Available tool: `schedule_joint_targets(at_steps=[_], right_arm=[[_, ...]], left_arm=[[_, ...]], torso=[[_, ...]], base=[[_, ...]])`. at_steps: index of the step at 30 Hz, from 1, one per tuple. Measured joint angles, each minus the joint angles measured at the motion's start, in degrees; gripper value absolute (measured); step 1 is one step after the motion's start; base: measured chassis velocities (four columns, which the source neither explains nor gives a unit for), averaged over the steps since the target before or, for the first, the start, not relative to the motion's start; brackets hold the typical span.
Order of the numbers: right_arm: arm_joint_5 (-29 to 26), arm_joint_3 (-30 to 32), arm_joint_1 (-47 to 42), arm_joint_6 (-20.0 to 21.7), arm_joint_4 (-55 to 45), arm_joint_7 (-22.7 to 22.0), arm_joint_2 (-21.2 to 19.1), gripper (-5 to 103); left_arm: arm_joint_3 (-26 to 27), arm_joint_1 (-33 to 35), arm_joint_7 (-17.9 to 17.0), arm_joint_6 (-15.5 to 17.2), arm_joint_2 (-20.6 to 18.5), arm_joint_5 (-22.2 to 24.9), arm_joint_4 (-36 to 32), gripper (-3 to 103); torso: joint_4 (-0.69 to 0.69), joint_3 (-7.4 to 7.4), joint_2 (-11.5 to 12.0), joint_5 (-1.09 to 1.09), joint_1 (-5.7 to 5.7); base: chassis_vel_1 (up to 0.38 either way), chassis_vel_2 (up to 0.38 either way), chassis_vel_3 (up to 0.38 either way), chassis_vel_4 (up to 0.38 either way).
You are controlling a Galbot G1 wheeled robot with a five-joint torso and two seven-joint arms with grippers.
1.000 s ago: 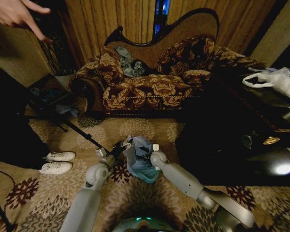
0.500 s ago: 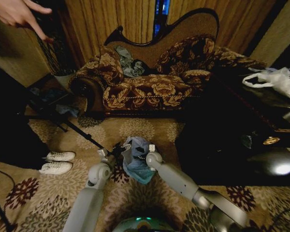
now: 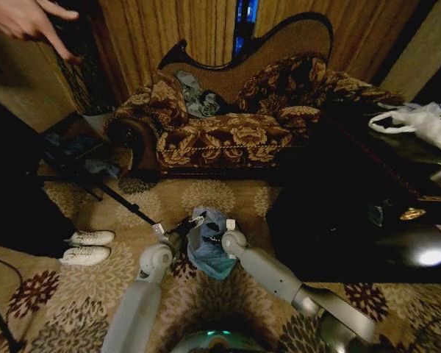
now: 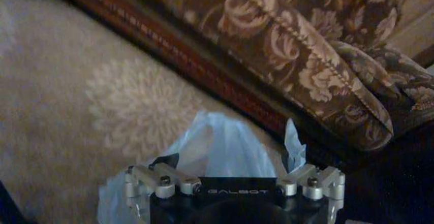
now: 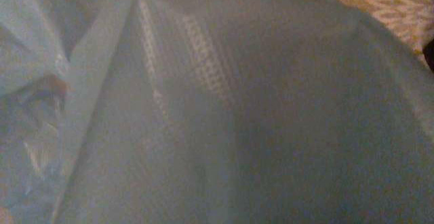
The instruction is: Place a garbage bag over the trash bin.
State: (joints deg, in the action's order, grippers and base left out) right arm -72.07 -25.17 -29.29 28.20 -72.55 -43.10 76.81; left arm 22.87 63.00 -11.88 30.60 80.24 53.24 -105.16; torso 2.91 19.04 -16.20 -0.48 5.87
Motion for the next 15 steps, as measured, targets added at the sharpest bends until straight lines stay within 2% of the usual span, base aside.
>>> schedule_joint_targets(at_steps=[3, 6, 14, 15], right_arm=[[0.1, -0.3, -0.1, -0.1, -0.2, 0.0, -0.3, 100], [0.3, -0.5, -0.1, -0.3, -0.2, 0.0, -0.4, 100], [0.6, -0.9, 0.0, -0.8, -0.3, -0.1, -0.4, 100], [0.6, -1.0, 0.0, -0.9, -0.4, -0.1, -0.4, 100]], left_arm=[[-0.7, -0.7, -0.5, -0.5, 0.7, 3.0, 2.3, 100], [-1.2, -1.3, 0.5, -1.8, 1.5, 4.3, 4.1, 100], [-1.9, -2.4, 0.7, -1.9, 3.8, 7.1, 5.9, 102], [-2.0, -2.5, 0.6, -2.0, 3.8, 7.5, 6.1, 98]], torso=[[0.0, 0.0, 0.0, 0.0, 0.0], [0.0, 0.0, 0.0, 0.0, 0.0], [0.0, 0.0, 0.0, 0.0, 0.0], [0.0, 0.0, 0.0, 0.0, 0.0]], base=[[0.0, 0.0, 0.0, 0.0], [0.0, 0.0, 0.0, 0.0], [0.0, 0.0, 0.0, 0.0], [0.0, 0.0, 0.0, 0.0]])
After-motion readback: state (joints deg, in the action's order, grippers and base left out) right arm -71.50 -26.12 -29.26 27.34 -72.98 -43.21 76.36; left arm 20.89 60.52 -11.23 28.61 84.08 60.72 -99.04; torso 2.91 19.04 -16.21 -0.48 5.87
